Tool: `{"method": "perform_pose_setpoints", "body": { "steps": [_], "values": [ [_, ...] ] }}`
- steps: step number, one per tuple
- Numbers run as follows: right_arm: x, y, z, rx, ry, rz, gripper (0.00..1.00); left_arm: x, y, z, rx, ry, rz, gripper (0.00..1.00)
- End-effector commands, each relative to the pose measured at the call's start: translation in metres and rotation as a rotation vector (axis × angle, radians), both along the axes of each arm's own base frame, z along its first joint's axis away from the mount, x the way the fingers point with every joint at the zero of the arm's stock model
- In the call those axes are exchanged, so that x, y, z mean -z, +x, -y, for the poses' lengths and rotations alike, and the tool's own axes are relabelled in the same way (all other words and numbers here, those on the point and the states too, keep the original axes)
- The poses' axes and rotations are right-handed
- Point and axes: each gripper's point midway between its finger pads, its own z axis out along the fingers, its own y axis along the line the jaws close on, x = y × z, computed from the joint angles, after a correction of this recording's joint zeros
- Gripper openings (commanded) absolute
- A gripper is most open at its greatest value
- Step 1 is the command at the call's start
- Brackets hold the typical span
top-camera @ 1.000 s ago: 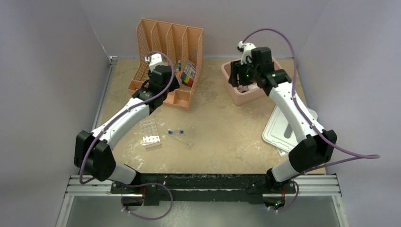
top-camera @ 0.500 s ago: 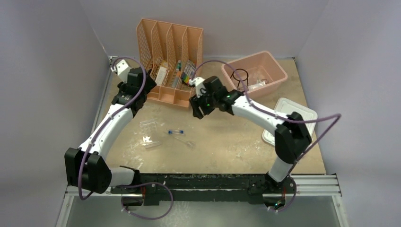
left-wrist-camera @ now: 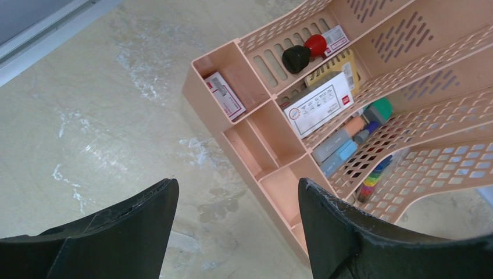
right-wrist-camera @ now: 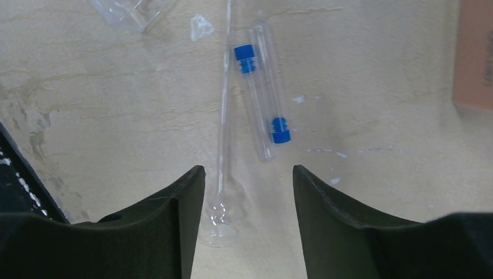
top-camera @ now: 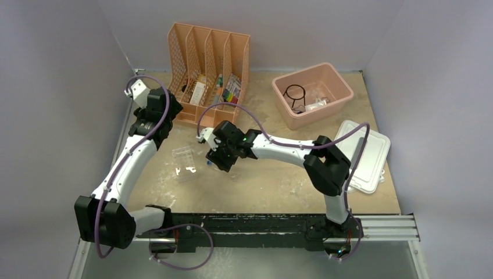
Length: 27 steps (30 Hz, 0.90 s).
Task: Organize the chemistry lab equipment
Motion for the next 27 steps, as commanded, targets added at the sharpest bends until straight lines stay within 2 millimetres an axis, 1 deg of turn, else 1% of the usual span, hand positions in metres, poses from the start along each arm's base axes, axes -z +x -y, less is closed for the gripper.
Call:
{"method": "perform_pose_setpoints", "body": {
  "steps": [1,4,8,11,15,19,22,27],
  "values": [
    [-0.003,-0.004,-0.009,-0.049,-0.028,0.035,0.55,-0.005,-0.003,-0.009,-0.033,0.006,0.013,0.75],
    [0.006,-0.007,-0.011,-0.054,-0.043,0.012,0.48,-0.002,-0.002,-0.009,-0.028,0.007,-0.001,0.75],
    [0.020,-0.011,-0.013,-0.057,-0.065,-0.019,0.42,0.003,-0.002,-0.009,-0.020,0.011,-0.018,0.75],
    [0.028,-0.014,-0.015,-0.068,-0.081,-0.038,0.39,0.001,-0.002,-0.010,-0.021,0.014,-0.017,0.75],
    [0.040,-0.017,-0.015,-0.088,-0.112,-0.051,0.29,-0.002,-0.002,-0.012,-0.024,0.021,-0.016,0.75],
    [0.044,-0.018,-0.013,-0.098,-0.134,-0.043,0.25,-0.005,0.000,-0.012,-0.024,0.022,-0.009,0.75],
    [0.047,-0.019,-0.011,-0.104,-0.153,-0.040,0.18,-0.005,0.002,-0.011,-0.022,0.019,-0.004,0.75],
    [0.046,-0.018,-0.007,-0.100,-0.174,-0.036,0.12,-0.005,0.003,-0.011,-0.019,0.019,-0.002,0.75]
  ]
}}
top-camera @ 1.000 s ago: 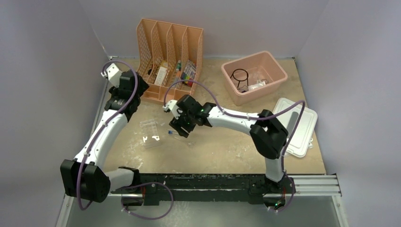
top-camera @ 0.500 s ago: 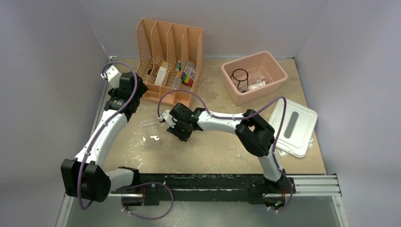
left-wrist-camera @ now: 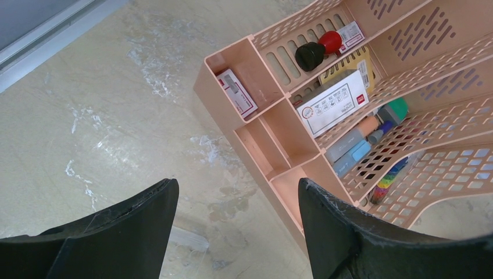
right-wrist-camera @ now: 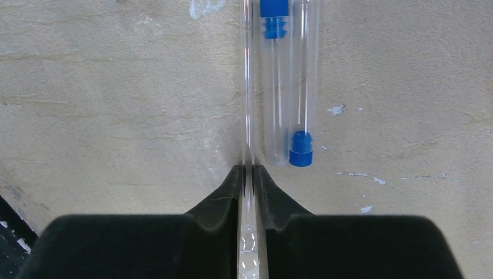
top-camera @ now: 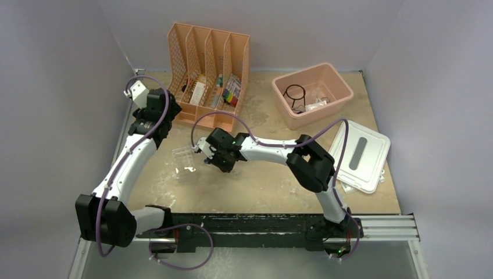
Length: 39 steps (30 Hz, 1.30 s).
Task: Organize the chemistry lab equipment
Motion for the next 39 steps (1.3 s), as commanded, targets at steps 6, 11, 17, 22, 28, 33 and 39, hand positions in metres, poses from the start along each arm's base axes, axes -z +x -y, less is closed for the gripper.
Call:
{"method": "perform_pose_setpoints", "body": {
  "steps": [6,11,17,22,28,33,39],
  "values": [
    [-0.022,0.004,0.002,-0.010,-0.008,0.044,0.04,-0.017,0.007,-0.003,-0.004,0.001,0.049,0.74],
    [-0.041,0.001,-0.002,-0.027,0.034,0.046,0.02,-0.019,0.007,-0.002,0.000,-0.005,0.054,0.74],
    [-0.063,-0.012,-0.003,-0.060,0.087,0.010,0.01,-0.022,0.008,0.000,0.005,-0.010,0.064,0.74],
    [-0.080,-0.007,-0.003,-0.027,0.124,0.040,0.00,-0.025,0.009,-0.001,0.005,-0.010,0.071,0.74],
    [-0.096,0.021,0.010,0.105,0.182,0.118,0.00,-0.027,0.011,0.001,0.012,-0.018,0.084,0.74],
    [-0.100,0.047,0.031,0.246,0.241,0.101,0.00,-0.020,0.024,0.032,0.168,-0.093,0.088,0.74],
    [-0.111,0.078,0.059,0.449,0.331,0.066,0.00,-0.018,0.038,0.082,0.412,-0.210,0.132,0.73]
  ]
}}
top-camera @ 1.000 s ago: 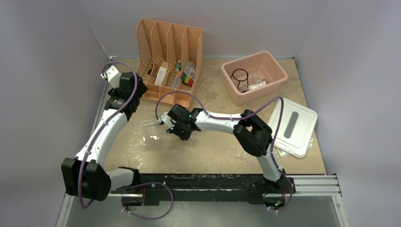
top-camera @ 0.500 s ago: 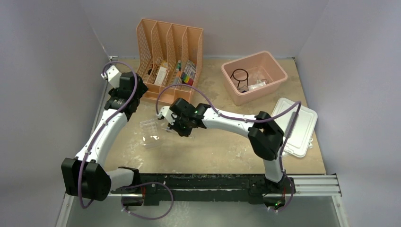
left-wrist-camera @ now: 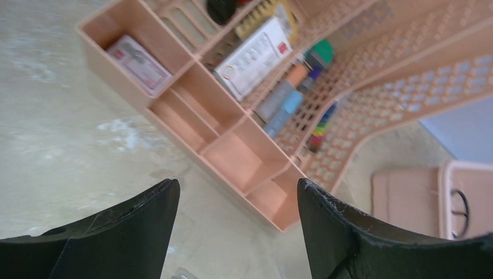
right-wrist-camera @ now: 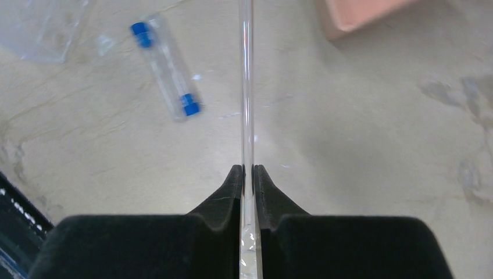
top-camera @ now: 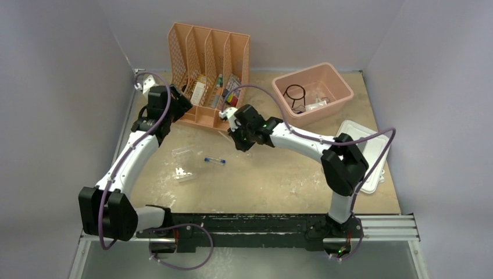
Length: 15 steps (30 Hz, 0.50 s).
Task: Organize the chemistry lab equipment
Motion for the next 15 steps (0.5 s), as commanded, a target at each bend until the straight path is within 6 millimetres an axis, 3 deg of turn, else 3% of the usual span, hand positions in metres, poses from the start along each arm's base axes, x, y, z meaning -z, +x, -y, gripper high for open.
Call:
{"method": "perform_pose_setpoints", "body": {
  "steps": [1,4,8,10,15],
  "values": [
    [-0.044,0.028,0.012,0.176,0.165,0.029,0.00,-0.018,0.016,0.040,0.207,-0.099,0.102,0.73],
    [-0.068,0.045,0.030,0.268,0.247,0.035,0.00,-0.028,0.019,0.049,0.247,-0.120,0.145,0.73],
    [-0.123,0.067,0.060,0.414,0.340,0.097,0.00,-0.035,0.020,0.049,0.248,-0.121,0.162,0.73],
    [-0.152,0.077,0.080,0.511,0.385,0.133,0.00,-0.035,0.021,0.048,0.243,-0.120,0.161,0.73],
    [-0.197,0.107,0.138,0.798,0.429,0.225,0.00,-0.038,0.022,0.056,0.287,-0.130,0.172,0.72]
  ]
}}
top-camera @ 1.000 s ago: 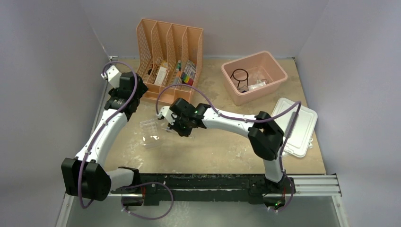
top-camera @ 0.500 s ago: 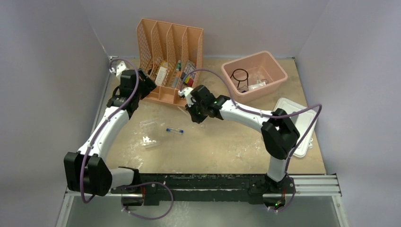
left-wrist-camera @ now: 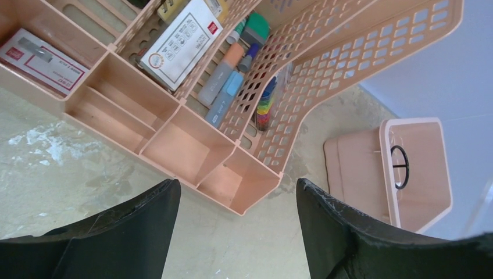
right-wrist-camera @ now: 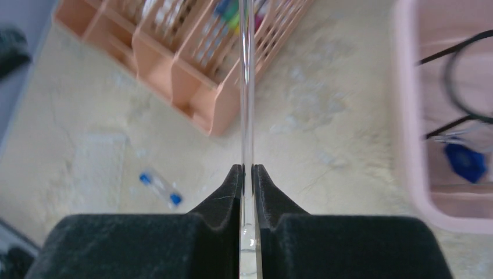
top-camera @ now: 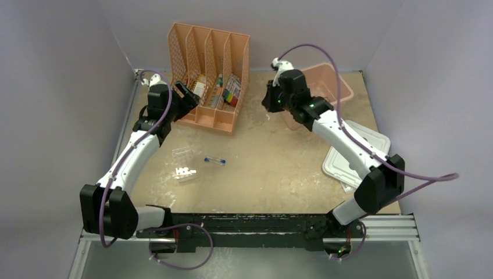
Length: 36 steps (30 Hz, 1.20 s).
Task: Organize the chemistry lab equipment
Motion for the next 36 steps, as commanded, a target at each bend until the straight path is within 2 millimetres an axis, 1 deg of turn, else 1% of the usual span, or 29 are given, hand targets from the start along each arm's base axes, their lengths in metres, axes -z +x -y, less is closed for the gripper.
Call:
{"method": "perform_pose_setpoints", "body": {
  "steps": [1,3,5,6,8,10,15,17,19,21,26,27,30,33,36],
  "values": [
    [-0.065,0.027,0.053,0.325,0.099,0.098,0.00,-0.028,0.007,0.012,0.082,-0.011,0.101,0.72],
    [-0.078,0.036,0.081,0.441,0.112,0.135,0.00,-0.034,0.005,0.017,0.122,-0.006,0.120,0.72],
    [-0.091,0.045,0.109,0.540,0.112,0.176,0.00,-0.042,0.002,0.018,0.141,0.009,0.141,0.72],
    [-0.095,0.047,0.118,0.571,0.103,0.192,0.00,-0.045,0.001,0.018,0.146,0.019,0.148,0.72],
    [-0.104,0.056,0.149,0.666,0.076,0.223,0.00,-0.048,-0.004,0.015,0.152,0.044,0.152,0.71],
    [-0.106,0.063,0.173,0.742,0.056,0.228,0.00,-0.048,-0.009,0.011,0.146,0.073,0.144,0.72],
    [-0.086,0.074,0.223,0.933,0.054,0.157,0.00,-0.045,-0.022,-0.004,0.107,0.139,0.124,0.71],
    [-0.073,0.077,0.236,1.010,0.057,0.121,0.00,-0.043,-0.026,-0.010,0.084,0.164,0.117,0.71],
    [-0.059,0.079,0.246,1.086,0.064,0.090,0.00,-0.040,-0.030,-0.014,0.072,0.177,0.108,0.71],
    [-0.046,0.083,0.250,1.148,0.086,0.053,0.00,-0.037,-0.034,-0.017,0.063,0.187,0.099,0.71],
    [-0.017,0.102,0.254,1.268,0.123,0.005,0.00,-0.031,-0.043,-0.020,0.078,0.227,0.088,0.71],
    [-0.007,0.107,0.255,1.292,0.125,-0.015,0.00,-0.030,-0.044,-0.021,0.080,0.237,0.084,0.71],
    [0.007,0.121,0.254,1.335,0.134,-0.047,0.00,-0.025,-0.048,-0.025,0.070,0.285,0.063,0.71],
    [0.026,0.124,0.255,1.399,0.145,-0.110,0.00,-0.023,-0.049,-0.025,0.072,0.323,0.057,0.71],
    [0.046,0.120,0.256,1.445,0.145,-0.156,0.00,-0.023,-0.049,-0.021,0.081,0.339,0.057,0.72]
  ]
}}
